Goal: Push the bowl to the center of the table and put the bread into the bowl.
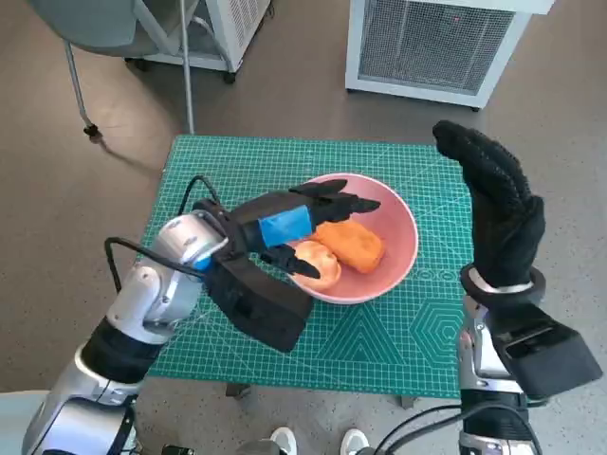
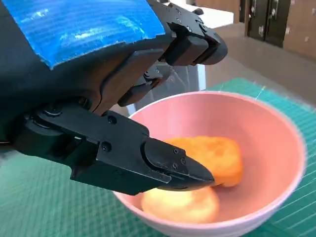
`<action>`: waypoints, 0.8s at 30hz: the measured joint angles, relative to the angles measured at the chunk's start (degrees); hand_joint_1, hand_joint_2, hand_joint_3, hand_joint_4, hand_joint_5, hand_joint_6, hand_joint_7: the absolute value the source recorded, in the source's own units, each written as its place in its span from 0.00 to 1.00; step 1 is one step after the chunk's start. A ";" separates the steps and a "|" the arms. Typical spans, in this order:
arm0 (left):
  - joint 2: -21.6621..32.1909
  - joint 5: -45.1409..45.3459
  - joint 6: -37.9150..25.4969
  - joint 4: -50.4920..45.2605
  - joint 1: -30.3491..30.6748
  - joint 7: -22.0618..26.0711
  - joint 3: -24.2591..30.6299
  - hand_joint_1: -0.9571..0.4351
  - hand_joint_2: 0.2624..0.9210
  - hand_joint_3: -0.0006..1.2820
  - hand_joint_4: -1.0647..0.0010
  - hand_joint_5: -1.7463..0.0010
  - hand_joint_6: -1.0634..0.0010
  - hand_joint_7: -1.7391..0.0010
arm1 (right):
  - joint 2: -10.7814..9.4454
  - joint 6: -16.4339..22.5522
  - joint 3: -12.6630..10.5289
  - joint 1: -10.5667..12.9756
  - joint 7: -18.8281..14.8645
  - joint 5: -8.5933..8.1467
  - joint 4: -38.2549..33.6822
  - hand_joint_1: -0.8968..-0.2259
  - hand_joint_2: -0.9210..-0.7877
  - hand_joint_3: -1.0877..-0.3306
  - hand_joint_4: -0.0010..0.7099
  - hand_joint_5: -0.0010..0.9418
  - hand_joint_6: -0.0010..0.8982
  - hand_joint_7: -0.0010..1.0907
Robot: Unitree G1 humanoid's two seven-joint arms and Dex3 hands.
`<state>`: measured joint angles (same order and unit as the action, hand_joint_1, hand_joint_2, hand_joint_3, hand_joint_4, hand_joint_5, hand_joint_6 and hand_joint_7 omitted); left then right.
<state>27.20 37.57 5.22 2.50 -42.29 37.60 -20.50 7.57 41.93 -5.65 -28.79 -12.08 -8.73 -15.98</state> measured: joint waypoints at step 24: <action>-11.40 -33.77 12.44 1.08 7.04 -14.59 23.39 0.50 0.89 0.02 0.93 0.99 0.81 0.97 | -0.30 -4.68 0.43 -4.91 -0.64 -2.16 1.37 0.54 0.00 0.36 0.39 0.04 0.00 0.57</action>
<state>15.80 3.80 17.66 3.58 -35.25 23.01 2.89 7.28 37.25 -5.21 -33.70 -12.71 -10.89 -14.60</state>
